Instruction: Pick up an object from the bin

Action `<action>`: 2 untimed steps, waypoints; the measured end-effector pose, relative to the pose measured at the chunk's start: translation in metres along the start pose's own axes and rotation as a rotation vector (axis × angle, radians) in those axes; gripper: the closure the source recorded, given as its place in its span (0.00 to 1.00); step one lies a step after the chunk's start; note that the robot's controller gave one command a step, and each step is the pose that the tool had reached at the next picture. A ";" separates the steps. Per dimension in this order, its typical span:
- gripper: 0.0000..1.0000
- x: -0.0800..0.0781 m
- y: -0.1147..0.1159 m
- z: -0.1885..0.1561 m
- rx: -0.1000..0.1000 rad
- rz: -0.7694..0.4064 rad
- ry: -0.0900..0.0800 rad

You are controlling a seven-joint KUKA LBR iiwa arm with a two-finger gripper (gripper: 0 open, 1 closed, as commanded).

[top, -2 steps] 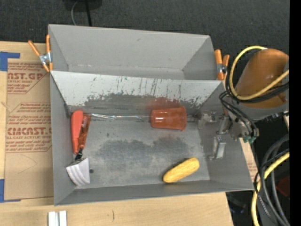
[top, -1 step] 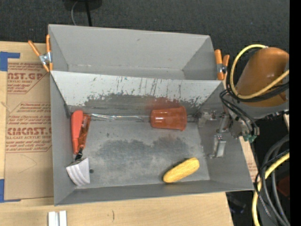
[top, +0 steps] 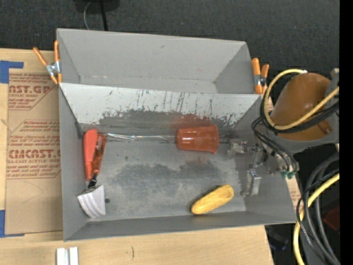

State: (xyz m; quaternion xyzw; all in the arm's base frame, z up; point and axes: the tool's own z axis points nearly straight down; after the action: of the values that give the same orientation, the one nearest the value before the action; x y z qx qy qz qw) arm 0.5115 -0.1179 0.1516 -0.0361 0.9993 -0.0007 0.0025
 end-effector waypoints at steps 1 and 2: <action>0.00 0.011 0.012 0.044 0.000 -0.154 0.002; 0.00 0.024 0.032 0.074 0.000 -0.341 -0.003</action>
Offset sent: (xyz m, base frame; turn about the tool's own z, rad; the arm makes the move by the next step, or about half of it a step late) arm -0.0320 0.0362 -0.0816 -0.3531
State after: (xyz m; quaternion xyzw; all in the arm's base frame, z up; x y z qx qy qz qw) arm 0.4856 -0.0879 0.0774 -0.2049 0.9788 -0.0013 0.0037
